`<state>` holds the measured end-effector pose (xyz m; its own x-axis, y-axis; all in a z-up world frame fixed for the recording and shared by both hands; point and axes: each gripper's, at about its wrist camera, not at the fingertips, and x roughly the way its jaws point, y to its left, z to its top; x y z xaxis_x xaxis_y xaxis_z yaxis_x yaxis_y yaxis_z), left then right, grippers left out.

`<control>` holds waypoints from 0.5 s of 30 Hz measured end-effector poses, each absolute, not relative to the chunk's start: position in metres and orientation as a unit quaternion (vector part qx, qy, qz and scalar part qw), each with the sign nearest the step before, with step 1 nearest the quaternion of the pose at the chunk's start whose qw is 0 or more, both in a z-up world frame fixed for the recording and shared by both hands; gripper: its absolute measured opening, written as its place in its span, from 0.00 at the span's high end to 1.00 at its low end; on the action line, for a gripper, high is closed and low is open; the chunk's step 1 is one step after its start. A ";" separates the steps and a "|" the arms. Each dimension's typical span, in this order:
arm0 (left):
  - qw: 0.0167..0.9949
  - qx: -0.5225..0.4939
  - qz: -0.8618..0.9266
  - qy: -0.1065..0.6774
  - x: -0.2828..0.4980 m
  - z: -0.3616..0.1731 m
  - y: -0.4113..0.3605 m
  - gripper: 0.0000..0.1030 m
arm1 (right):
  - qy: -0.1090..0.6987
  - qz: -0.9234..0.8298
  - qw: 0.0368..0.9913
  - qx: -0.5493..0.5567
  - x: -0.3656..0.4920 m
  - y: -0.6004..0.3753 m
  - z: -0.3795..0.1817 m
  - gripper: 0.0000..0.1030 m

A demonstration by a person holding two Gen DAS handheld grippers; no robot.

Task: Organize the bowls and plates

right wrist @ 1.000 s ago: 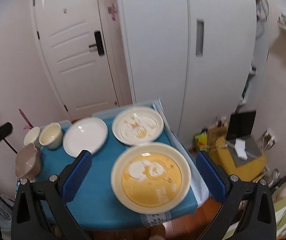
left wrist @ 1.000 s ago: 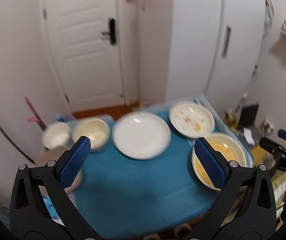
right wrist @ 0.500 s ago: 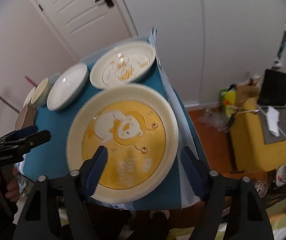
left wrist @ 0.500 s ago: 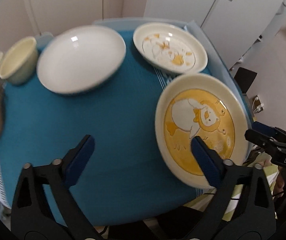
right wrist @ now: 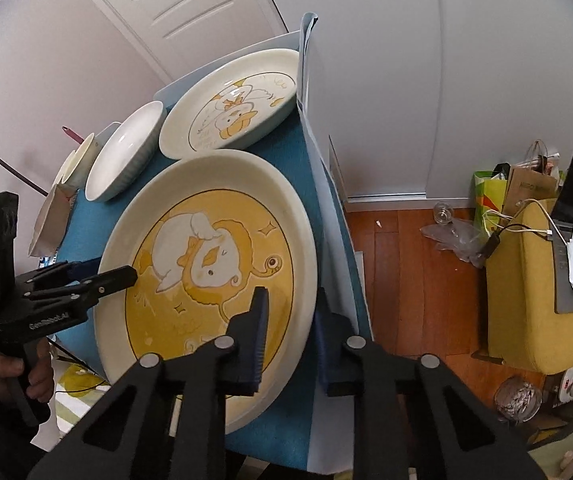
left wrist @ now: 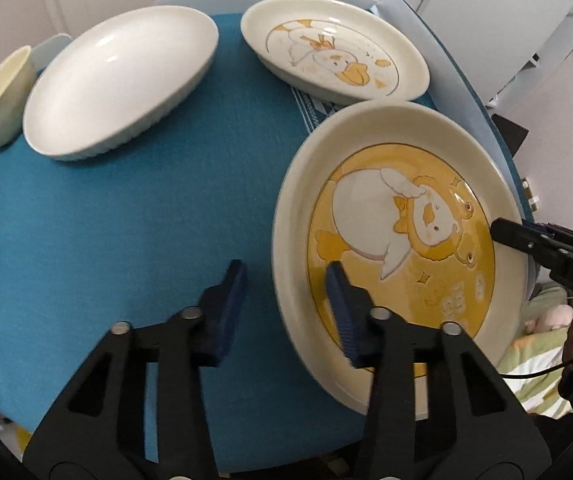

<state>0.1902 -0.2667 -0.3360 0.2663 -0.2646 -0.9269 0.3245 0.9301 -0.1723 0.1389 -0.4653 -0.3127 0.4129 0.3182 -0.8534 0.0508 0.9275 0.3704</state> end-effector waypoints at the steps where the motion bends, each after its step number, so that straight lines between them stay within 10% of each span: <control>1: 0.794 0.025 -0.186 0.578 0.190 -0.335 -0.267 0.70 | 0.537 0.082 0.822 0.171 0.140 -0.466 -0.313 0.84; 15: 0.803 0.070 -0.177 0.565 0.183 -0.328 -0.278 0.78 | 0.544 0.083 0.822 0.144 0.141 -0.460 -0.317 0.86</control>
